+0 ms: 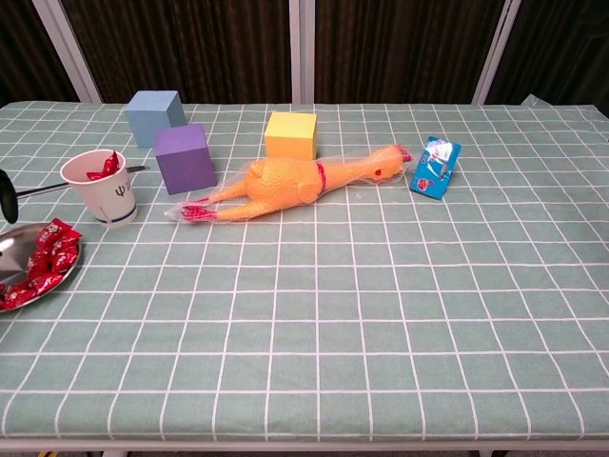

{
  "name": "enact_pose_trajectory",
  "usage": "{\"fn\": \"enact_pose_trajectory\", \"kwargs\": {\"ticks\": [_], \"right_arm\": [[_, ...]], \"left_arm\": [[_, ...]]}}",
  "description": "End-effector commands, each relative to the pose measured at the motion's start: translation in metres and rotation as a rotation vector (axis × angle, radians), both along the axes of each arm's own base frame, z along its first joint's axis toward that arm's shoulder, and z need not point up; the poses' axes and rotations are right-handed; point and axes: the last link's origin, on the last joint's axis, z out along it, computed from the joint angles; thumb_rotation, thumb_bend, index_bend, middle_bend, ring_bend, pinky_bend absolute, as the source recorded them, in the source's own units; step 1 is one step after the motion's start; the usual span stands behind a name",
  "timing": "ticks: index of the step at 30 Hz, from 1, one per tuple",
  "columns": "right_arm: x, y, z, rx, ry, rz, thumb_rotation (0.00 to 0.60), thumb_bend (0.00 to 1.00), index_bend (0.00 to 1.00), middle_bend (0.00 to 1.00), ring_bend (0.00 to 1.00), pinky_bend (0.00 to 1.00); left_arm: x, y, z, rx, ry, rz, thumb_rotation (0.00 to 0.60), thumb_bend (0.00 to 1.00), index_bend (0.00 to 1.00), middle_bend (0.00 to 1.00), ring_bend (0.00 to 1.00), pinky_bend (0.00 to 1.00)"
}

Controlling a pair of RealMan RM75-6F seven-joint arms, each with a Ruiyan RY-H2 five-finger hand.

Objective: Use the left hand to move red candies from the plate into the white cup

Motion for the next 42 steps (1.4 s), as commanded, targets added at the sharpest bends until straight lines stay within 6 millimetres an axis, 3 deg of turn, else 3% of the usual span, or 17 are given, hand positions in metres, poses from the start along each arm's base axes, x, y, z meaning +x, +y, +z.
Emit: {"fn": "enact_pose_trajectory", "kwargs": {"ticks": [1,17,24,42], "right_arm": [[-0.001,-0.001,-0.001,0.005,0.0,-0.001,0.6,0.1,0.03,0.09,0.0,0.0],[-0.006,-0.004,0.0,0.003,0.004,-0.017,0.6,0.1,0.03,0.09,0.0,0.0],[-0.006,-0.006,0.0,0.002,0.007,-0.02,0.6,0.1,0.03,0.09,0.0,0.0],[-0.009,-0.008,-0.003,0.011,0.02,-0.037,0.6,0.1,0.04,0.09,0.0,0.0]], "left_arm": [[-0.003,-0.004,-0.003,-0.022,-0.014,0.041,0.6,0.2,0.52,0.68,1.0,1.0],[-0.006,0.03,-0.043,0.172,0.033,0.092,0.6,0.17,0.49,0.64,1.0,1.0],[-0.015,0.027,-0.049,0.184,0.081,0.1,0.6,0.15,0.48,0.63,0.99,1.0],[-0.016,0.027,-0.065,0.17,0.063,0.112,0.6,0.09,0.45,0.59,0.99,1.0]]}}
